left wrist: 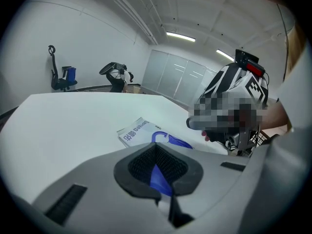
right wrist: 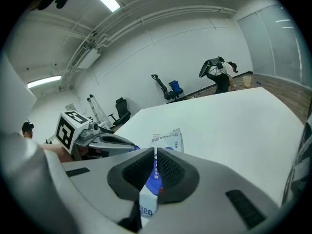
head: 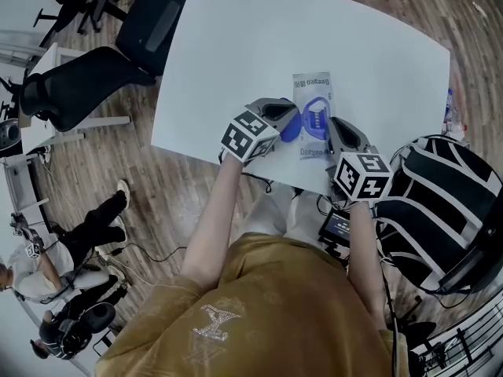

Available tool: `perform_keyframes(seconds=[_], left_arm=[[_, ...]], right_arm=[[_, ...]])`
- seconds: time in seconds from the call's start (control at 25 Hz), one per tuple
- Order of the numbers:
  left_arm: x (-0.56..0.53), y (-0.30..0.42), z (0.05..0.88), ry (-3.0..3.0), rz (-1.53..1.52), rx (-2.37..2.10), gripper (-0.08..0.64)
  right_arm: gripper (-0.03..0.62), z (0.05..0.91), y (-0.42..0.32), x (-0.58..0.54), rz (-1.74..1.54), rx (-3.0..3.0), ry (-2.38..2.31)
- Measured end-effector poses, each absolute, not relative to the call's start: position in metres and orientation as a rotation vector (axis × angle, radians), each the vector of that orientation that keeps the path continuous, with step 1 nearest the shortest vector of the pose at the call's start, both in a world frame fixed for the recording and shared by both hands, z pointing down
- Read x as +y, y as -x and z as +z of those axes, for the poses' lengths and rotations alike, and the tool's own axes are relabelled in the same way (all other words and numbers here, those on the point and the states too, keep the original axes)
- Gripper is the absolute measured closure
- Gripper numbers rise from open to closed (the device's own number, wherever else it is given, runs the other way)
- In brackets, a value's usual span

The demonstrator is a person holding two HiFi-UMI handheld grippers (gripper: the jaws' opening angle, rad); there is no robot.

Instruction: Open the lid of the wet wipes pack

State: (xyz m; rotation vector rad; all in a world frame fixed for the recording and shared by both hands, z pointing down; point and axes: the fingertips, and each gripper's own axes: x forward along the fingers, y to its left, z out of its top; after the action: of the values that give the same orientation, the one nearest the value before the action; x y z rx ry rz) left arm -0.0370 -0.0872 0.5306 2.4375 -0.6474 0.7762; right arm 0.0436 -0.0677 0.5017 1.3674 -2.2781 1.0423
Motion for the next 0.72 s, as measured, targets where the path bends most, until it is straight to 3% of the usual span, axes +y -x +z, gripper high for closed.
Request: perform_keyframes(seconds=[0.48,0.72], left_arm=[[-0.088,0.043,0.544,-2.408,0.809,-0.649,0.560],[-0.081,0.049,0.569,-2.371,0.996,-0.662,0.560]], right_arm=[[0.581,0.505,-0.047,-0.071,1.018,-2.265,-1.360],[0.581,0.507,-0.049,-0.073,0.994,-2.243,-1.371]])
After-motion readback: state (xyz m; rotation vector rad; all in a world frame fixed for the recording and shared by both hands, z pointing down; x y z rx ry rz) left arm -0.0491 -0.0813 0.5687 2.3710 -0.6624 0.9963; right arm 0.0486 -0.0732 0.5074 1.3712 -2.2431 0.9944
